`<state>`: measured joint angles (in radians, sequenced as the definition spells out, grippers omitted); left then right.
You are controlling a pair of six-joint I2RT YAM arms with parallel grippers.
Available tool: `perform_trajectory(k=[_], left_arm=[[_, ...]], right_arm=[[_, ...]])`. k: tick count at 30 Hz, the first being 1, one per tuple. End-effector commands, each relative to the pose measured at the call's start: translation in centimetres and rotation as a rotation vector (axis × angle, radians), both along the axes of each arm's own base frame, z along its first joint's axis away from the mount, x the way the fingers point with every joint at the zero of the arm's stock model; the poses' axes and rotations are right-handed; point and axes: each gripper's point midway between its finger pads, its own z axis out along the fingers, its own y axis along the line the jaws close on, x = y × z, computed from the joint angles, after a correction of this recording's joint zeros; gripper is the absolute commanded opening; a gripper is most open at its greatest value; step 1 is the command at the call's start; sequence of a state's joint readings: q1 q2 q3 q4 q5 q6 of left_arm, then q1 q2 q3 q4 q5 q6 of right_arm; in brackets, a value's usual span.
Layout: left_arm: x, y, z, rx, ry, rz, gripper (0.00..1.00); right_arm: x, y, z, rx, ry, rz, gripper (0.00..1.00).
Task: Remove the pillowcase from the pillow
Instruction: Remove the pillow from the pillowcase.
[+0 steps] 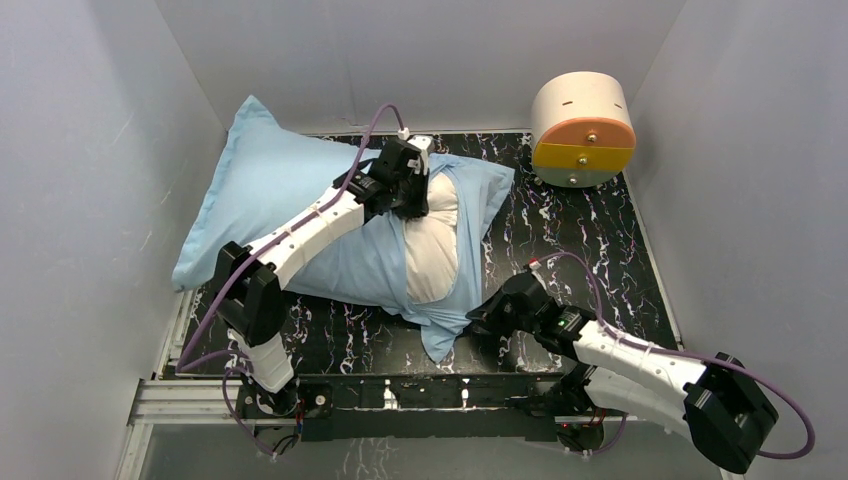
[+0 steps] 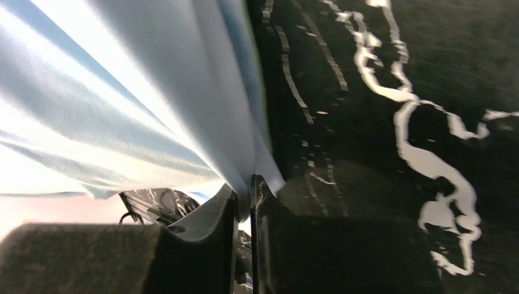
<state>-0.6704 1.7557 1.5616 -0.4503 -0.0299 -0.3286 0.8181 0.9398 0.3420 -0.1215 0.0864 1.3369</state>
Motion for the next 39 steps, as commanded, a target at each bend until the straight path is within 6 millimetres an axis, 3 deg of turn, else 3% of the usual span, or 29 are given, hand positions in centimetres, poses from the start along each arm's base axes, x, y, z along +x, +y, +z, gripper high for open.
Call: perform_trajectory(k=[1,2,3,5,9,11,16,21,25,27,30,32,34,37,38,39], left_arm=[[0.7,4.1,2.8,0.03,-0.05,0.008,0.0],[-0.1,3.1,2.6,-0.004,-0.02,-0.05,0.0],[-0.9,2.5,2.4,-0.034,0.008,-0.094,0.08],[-2.5,1.8,2.4,-0.076,0.047,-0.154,0.33],[-5.7,1.5,3.5,-0.121,0.083,-0.221,0.73],[-7.4,1.9,3.8,-0.099,0.098,-0.235,0.83],[-12.3,1.7,4.1,-0.017,0.109,-0.281,0.88],[-16.2,-0.5,3.3,0.03,0.106,-0.308,0.9],[-15.0,-0.6,-0.5,0.181,0.08,-0.264,0.93],[-13.0,0.7,-3.3,0.307,0.05,-0.173,0.94],[-10.8,2.6,-5.5,0.43,-0.002,-0.041,0.94],[-10.1,2.7,-7.1,0.446,-0.013,-0.017,0.91],[-10.1,2.3,-9.3,0.432,0.036,-0.033,0.76],[-11.1,1.5,-12.1,0.397,0.141,-0.09,0.12],[-11.4,1.3,-12.5,0.386,0.158,-0.102,0.0],[-11.9,1.1,-12.6,0.366,0.17,-0.123,0.0]], right_arm=[[-3.8,-5.1,-5.9,-0.198,0.175,-0.057,0.16],[-3.4,-4.8,-5.4,-0.187,0.157,-0.059,0.16],[-2.9,-4.5,-5.0,-0.176,0.137,-0.055,0.15],[-2.0,-3.9,-4.0,-0.162,0.1,-0.052,0.15],[-0.4,-3.7,-2.7,-0.201,0.061,-0.07,0.14],[0.4,-3.1,-2.0,-0.195,0.042,-0.067,0.13],[1.1,-2.2,-1.6,-0.183,0.035,-0.054,0.13],[1.4,-2.0,-1.4,-0.194,0.037,-0.043,0.13],[1.3,-1.8,-1.2,-0.183,0.037,-0.036,0.13],[1.3,-1.8,-0.9,-0.179,0.032,-0.039,0.13],[1.1,-2.5,-0.8,-0.188,0.028,-0.051,0.13],[0.8,-3.1,-0.8,-0.192,0.028,-0.068,0.13],[0.6,-3.6,-0.7,-0.178,0.021,-0.085,0.13],[0.4,-3.9,-0.4,-0.153,0.006,-0.096,0.13],[0.3,-4.1,-0.2,-0.153,0.002,-0.101,0.13],[0.3,-4.4,0.0,-0.156,-0.002,-0.107,0.14]])
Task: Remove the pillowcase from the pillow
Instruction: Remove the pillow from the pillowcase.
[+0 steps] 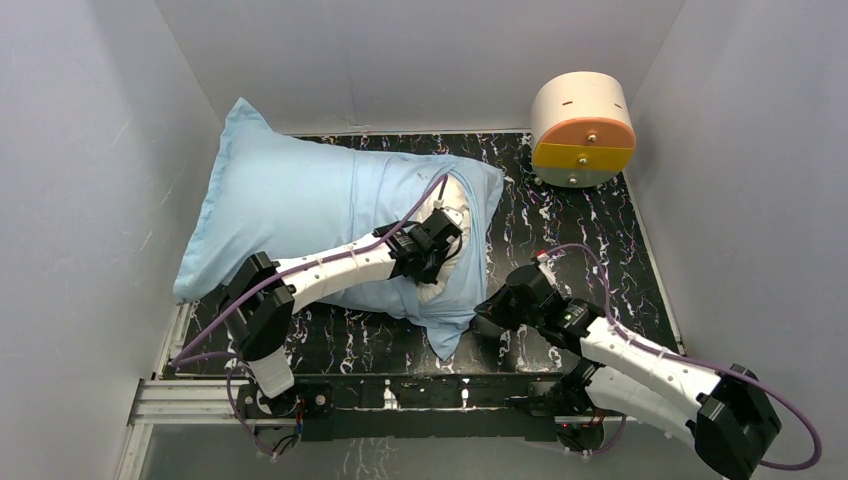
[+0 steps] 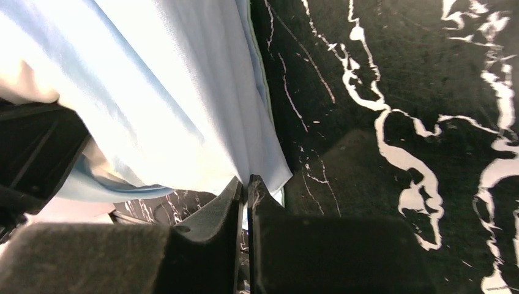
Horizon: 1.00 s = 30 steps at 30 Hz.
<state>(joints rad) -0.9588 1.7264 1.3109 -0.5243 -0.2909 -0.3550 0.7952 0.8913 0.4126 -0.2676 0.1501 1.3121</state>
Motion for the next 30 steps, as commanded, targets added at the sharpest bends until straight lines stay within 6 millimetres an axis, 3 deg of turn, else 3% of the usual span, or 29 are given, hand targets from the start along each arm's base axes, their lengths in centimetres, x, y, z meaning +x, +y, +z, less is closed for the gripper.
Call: perform_trajectory(k=[1,6,11,13,15,18,20,21,22,23,24,27,30], left_arm=[[-1.3,0.8,-3.9,-0.001,0.117,-0.019,0.0],[-2.2,0.3,-2.1,-0.09,0.104,-0.073,0.0],[-2.8,0.5,-2.2,-0.107,0.119,-0.069,0.0],[-2.9,0.4,-2.2,-0.121,0.123,-0.059,0.0],[-2.8,0.1,-2.0,-0.143,0.117,-0.049,0.0],[-2.7,0.6,-1.5,-0.148,0.097,-0.029,0.0],[-2.8,0.8,-1.3,-0.154,0.091,-0.021,0.0],[-2.8,0.8,-1.2,-0.155,0.09,-0.021,0.0],[-2.8,0.8,-1.1,-0.157,0.088,-0.021,0.0],[-2.7,0.9,-0.9,-0.155,0.079,-0.015,0.0],[-2.3,1.3,-0.6,-0.147,0.056,0.0,0.0],[-2.0,2.1,-0.5,-0.114,0.033,0.022,0.0],[-1.6,2.7,-0.3,-0.1,0.029,0.026,0.0]], right_arm=[[-0.7,-3.0,-1.1,-0.096,0.017,-0.062,0.15],[0.2,-2.1,3.0,-0.055,-0.097,0.006,0.3],[1.6,0.2,10.3,0.018,-0.253,0.108,0.43],[2.3,1.0,12.0,0.029,-0.283,0.119,0.45],[3.8,2.6,12.4,0.024,-0.276,0.131,0.48],[6.2,5.1,10.3,-0.031,-0.174,0.117,0.49],[7.3,7.5,8.8,-0.057,-0.14,0.203,0.54],[7.8,7.4,7.6,-0.098,-0.118,0.192,0.55],[8.0,7.0,6.5,-0.143,-0.092,0.179,0.54],[7.9,6.1,4.5,-0.21,-0.037,0.166,0.46],[7.0,4.8,2.6,-0.267,0.02,0.155,0.26],[5.2,2.2,1.0,-0.299,0.055,0.095,0.1],[3.5,0.1,-0.1,-0.303,0.068,0.059,0.01]])
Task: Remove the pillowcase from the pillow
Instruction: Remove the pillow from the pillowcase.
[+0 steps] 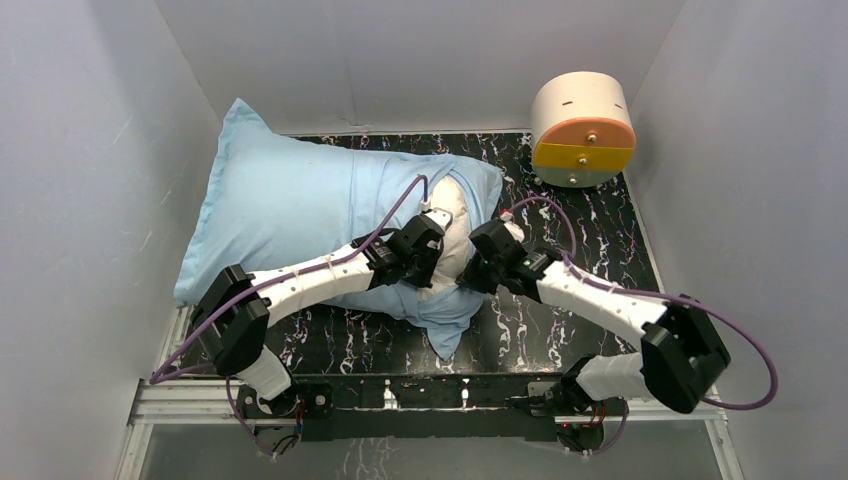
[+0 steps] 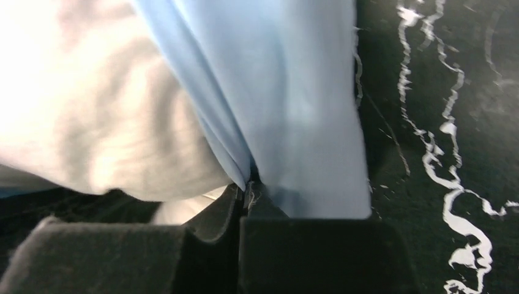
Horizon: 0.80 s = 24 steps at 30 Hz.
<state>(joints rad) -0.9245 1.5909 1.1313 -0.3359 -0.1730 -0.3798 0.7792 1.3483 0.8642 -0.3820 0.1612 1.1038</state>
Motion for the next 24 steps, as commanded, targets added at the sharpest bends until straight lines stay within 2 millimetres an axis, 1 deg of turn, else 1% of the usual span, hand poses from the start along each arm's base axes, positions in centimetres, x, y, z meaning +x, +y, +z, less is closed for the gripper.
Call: perform_trajectory(k=[1,2,6,8,9,10,12,16,20,21,24], left_arm=[[-0.6,3.1,-0.5,0.088,0.03,0.031,0.0],[-0.4,3.2,-0.2,0.084,0.028,0.034,0.0],[0.9,4.2,1.3,0.055,0.021,0.058,0.0],[1.3,4.7,1.9,0.051,0.017,0.063,0.0],[1.4,5.0,2.1,0.05,0.016,0.064,0.0],[1.5,5.3,2.3,0.048,0.016,0.061,0.0],[1.4,5.4,2.5,0.038,0.021,0.05,0.0],[1.0,4.9,2.4,0.014,0.043,0.025,0.0],[0.4,4.2,1.8,-0.009,0.079,-0.008,0.0],[0.3,4.1,1.6,-0.012,0.086,-0.012,0.0],[-0.1,3.9,1.1,-0.016,0.108,-0.027,0.0]], right_arm=[[-3.2,-5.4,-3.3,-0.111,0.062,-0.09,0.0],[-4.0,-6.3,-4.1,-0.123,0.077,-0.098,0.0],[-5.9,-10.0,-5.8,-0.182,0.127,-0.171,0.0],[-6.3,-10.9,-6.2,-0.176,0.134,-0.193,0.0],[-6.5,-11.0,-6.2,-0.165,0.134,-0.196,0.01],[-6.6,-11.1,-6.1,-0.156,0.133,-0.199,0.03],[-6.5,-10.9,-5.7,-0.132,0.119,-0.193,0.05],[-5.9,-9.6,-4.2,-0.07,0.089,-0.158,0.1],[-5.2,-8.3,-2.4,-0.042,0.075,-0.109,0.23],[-5.1,-7.9,-2.0,-0.03,0.072,-0.092,0.24],[-4.8,-7.3,-1.4,-0.016,0.057,-0.062,0.17]])
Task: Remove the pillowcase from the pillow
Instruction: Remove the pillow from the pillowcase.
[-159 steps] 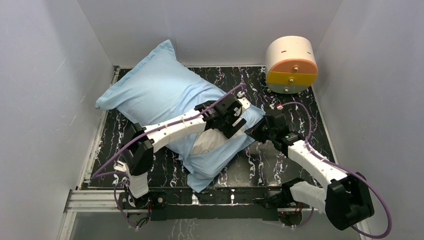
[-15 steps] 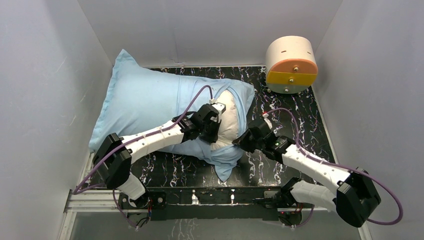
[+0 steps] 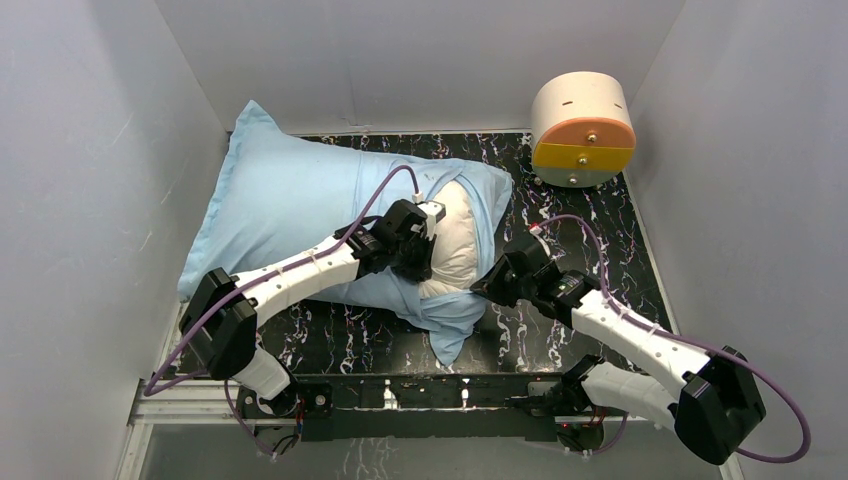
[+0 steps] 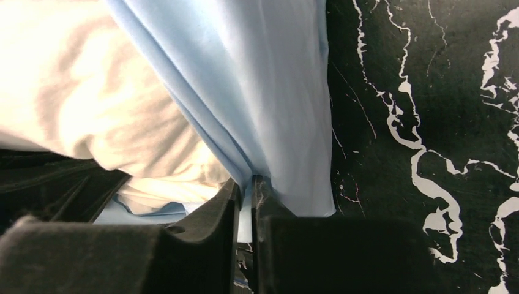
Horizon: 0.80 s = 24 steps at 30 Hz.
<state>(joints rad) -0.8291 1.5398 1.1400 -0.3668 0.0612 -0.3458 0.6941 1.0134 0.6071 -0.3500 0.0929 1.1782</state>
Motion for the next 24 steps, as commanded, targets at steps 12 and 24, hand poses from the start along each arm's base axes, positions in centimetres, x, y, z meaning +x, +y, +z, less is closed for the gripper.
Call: perform_trajectory(k=[12,24], left_arm=[[1.3,2.1,5.2,-0.006,-0.083,0.023,0.0],[-2.2,-1.2,6.8,-0.132,0.023,-0.171,0.54]], right_arm=[[-4.8,-5.5,-9.4,-0.247,0.249,-0.023,0.0],[-5.1,-2.7,-11.2,-0.087,0.267,0.013,0.0]])
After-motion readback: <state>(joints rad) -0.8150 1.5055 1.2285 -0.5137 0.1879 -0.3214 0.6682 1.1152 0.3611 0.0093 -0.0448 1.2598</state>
